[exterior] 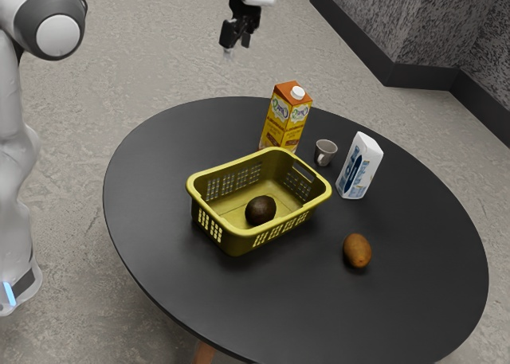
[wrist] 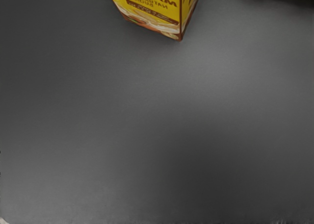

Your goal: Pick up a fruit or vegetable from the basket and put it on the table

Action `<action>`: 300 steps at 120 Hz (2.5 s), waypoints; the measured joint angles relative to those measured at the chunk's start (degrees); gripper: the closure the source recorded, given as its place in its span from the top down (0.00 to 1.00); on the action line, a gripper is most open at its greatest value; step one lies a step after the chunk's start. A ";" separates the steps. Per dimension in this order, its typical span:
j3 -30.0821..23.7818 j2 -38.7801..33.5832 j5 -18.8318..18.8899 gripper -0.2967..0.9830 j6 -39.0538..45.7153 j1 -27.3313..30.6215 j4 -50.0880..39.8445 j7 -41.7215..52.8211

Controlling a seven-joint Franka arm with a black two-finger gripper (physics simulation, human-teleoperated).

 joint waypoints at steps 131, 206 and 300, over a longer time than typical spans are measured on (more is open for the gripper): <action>-7.10 -1.06 -0.92 0.77 -33.11 -0.15 21.20 -37.96; -12.84 3.56 -8.16 0.77 -9.75 -10.76 7.51 -70.76; -33.24 -9.32 -3.01 0.77 6.85 3.12 -20.24 -87.76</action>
